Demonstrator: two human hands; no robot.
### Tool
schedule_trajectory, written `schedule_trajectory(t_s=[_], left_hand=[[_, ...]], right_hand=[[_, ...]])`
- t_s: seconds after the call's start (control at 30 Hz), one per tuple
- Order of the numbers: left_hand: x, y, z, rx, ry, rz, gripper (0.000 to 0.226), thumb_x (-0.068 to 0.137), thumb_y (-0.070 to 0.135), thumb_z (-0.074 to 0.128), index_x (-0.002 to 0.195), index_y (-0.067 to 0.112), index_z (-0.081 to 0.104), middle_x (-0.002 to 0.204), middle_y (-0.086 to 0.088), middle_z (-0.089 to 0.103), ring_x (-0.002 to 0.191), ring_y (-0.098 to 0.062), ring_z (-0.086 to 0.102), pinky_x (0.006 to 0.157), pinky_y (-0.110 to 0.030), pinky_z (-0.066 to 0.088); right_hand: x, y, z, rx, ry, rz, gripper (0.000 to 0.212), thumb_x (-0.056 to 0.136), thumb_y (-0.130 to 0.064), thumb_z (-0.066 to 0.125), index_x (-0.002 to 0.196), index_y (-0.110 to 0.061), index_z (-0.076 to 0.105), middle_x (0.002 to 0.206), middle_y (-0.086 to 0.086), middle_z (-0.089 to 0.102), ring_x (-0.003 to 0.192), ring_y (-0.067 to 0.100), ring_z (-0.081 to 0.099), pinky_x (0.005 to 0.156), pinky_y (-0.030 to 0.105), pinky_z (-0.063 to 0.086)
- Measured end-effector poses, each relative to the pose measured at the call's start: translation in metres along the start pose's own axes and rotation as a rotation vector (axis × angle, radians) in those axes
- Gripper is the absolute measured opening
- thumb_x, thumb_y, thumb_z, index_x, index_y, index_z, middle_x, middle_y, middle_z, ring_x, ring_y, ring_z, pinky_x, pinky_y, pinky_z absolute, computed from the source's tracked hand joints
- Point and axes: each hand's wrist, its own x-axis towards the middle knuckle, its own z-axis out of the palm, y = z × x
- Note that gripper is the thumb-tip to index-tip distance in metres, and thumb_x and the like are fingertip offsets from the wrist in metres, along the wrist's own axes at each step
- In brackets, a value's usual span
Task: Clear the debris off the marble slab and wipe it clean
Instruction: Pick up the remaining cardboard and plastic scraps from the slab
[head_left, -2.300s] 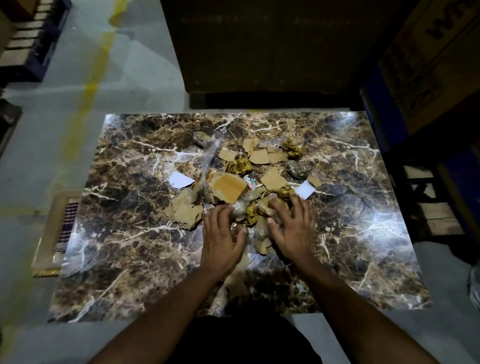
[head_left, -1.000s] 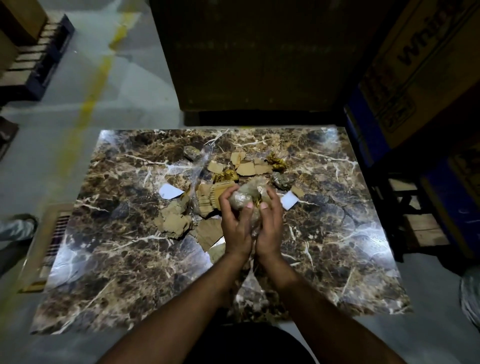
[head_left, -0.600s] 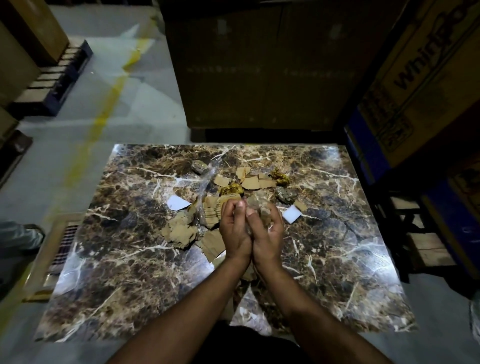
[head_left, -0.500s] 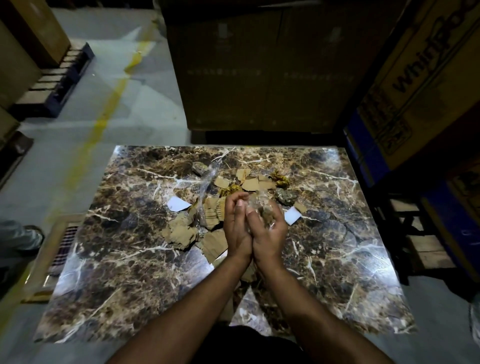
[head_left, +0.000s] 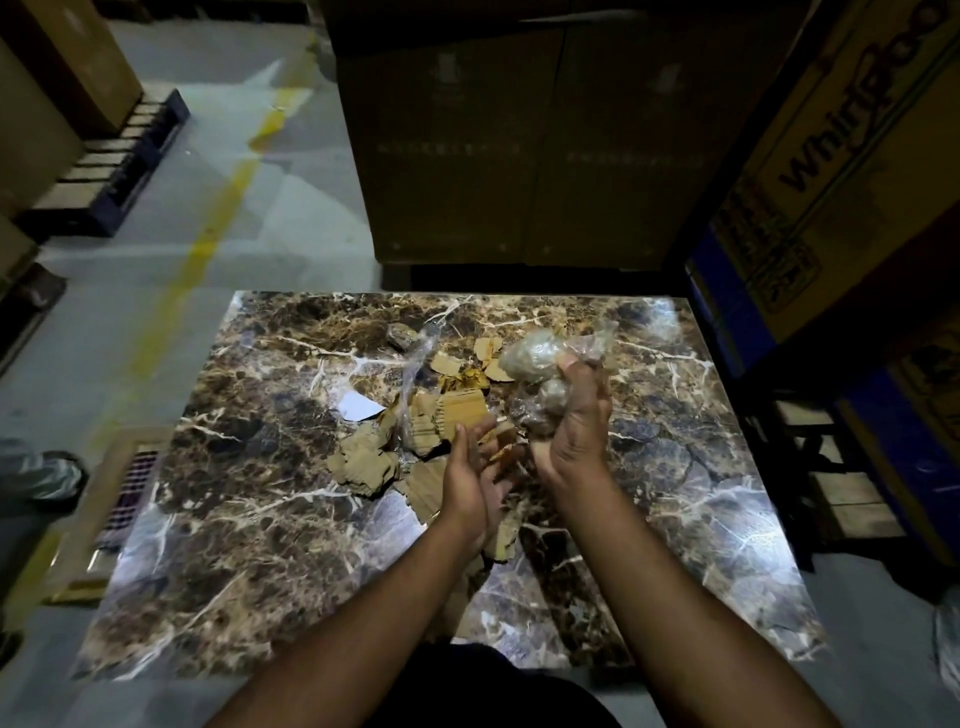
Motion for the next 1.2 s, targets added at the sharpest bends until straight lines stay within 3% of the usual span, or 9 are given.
schedule_trajectory(t_s=[0.2, 0.3, 0.4, 0.5, 0.6, 0.73, 0.9, 1.07, 1.2], left_hand=[[-0.01, 0.029, 0.022, -0.095, -0.09, 0.077, 0.048, 0.104, 0.046, 0.036, 0.132, 0.014, 0.059, 0.124, -0.015, 0.068, 0.111, -0.03, 0.066, 0.086, -0.038, 0.058], [-0.019, 0.034, 0.034, -0.018, -0.138, 0.111, 0.062, 0.088, 0.059, 0.051, 0.137, 0.022, 0.057, 0.127, -0.015, 0.068, 0.109, -0.031, 0.068, 0.088, -0.044, 0.057], [-0.026, 0.031, 0.041, -0.057, -0.177, 0.204, 0.081, 0.073, 0.066, 0.076, 0.138, 0.022, 0.054, 0.128, -0.018, 0.065, 0.107, -0.033, 0.068, 0.083, -0.044, 0.058], [-0.03, 0.031, 0.046, -0.082, -0.182, 0.317, 0.071, 0.075, 0.047, 0.077, 0.135, 0.018, 0.053, 0.124, -0.019, 0.065, 0.106, -0.033, 0.066, 0.091, -0.049, 0.052], [-0.031, 0.036, 0.049, -0.111, -0.191, 0.31, 0.069, 0.074, 0.035, 0.08, 0.134, 0.013, 0.054, 0.125, -0.026, 0.064, 0.102, -0.035, 0.065, 0.089, -0.05, 0.049], [-0.037, 0.04, 0.054, -0.107, -0.119, 0.353, 0.067, 0.072, 0.032, 0.082, 0.13, 0.011, 0.058, 0.124, -0.029, 0.064, 0.099, -0.034, 0.068, 0.087, -0.048, 0.052], [-0.043, 0.031, 0.055, -0.068, 0.009, 0.438, 0.036, 0.069, 0.034, 0.08, 0.103, 0.036, 0.07, 0.12, -0.014, 0.069, 0.101, -0.031, 0.07, 0.076, -0.044, 0.058], [-0.056, 0.02, 0.049, 0.083, 0.105, 0.687, 0.042, 0.077, 0.032, 0.065, 0.115, 0.016, 0.062, 0.105, -0.001, 0.072, 0.094, -0.018, 0.069, 0.077, -0.033, 0.056], [-0.072, 0.021, 0.028, 0.156, 0.211, 0.799, 0.047, 0.086, 0.053, 0.065, 0.116, 0.017, 0.061, 0.12, -0.008, 0.066, 0.112, -0.023, 0.065, 0.091, -0.04, 0.054]], right_hand=[[-0.009, 0.022, -0.016, -0.19, -0.02, -0.15, 0.044, 0.062, -0.029, 0.083, 0.103, -0.028, 0.067, 0.12, 0.014, 0.068, 0.1, 0.031, 0.07, 0.074, 0.045, 0.062], [-0.012, 0.03, -0.024, -0.372, -0.039, -0.283, 0.046, 0.056, -0.045, 0.079, 0.1, -0.04, 0.069, 0.128, 0.008, 0.065, 0.113, 0.026, 0.066, 0.075, 0.03, 0.062], [-0.014, 0.029, -0.025, -0.52, -0.138, -0.447, 0.035, 0.065, -0.043, 0.075, 0.098, -0.054, 0.071, 0.133, -0.002, 0.057, 0.124, 0.023, 0.059, 0.089, 0.032, 0.06], [-0.02, 0.024, -0.023, -0.629, -0.204, -0.624, 0.031, 0.07, -0.039, 0.071, 0.101, -0.039, 0.069, 0.132, 0.0, 0.053, 0.122, 0.006, 0.056, 0.083, 0.014, 0.055], [-0.026, 0.026, -0.022, -0.65, -0.2, -0.665, 0.031, 0.076, -0.04, 0.069, 0.105, -0.032, 0.066, 0.137, 0.002, 0.049, 0.12, -0.003, 0.055, 0.082, 0.012, 0.053], [-0.029, 0.025, -0.022, -0.534, -0.286, -0.548, 0.035, 0.08, -0.043, 0.064, 0.114, -0.038, 0.064, 0.141, -0.001, 0.043, 0.128, 0.01, 0.053, 0.096, 0.022, 0.052], [-0.031, 0.016, -0.025, -0.269, -0.272, -0.161, 0.078, 0.08, -0.071, 0.063, 0.131, -0.012, 0.059, 0.13, 0.009, 0.065, 0.12, 0.025, 0.064, 0.1, 0.045, 0.054], [-0.036, 0.015, -0.015, -0.533, -0.263, -0.308, 0.021, 0.078, -0.06, 0.064, 0.084, -0.042, 0.071, 0.118, 0.018, 0.062, 0.109, 0.029, 0.064, 0.096, 0.046, 0.056], [-0.047, 0.03, -0.017, -0.565, -0.41, -0.415, 0.003, 0.086, -0.044, 0.062, 0.085, -0.045, 0.065, 0.108, 0.011, 0.063, 0.106, 0.026, 0.061, 0.095, 0.051, 0.052]])
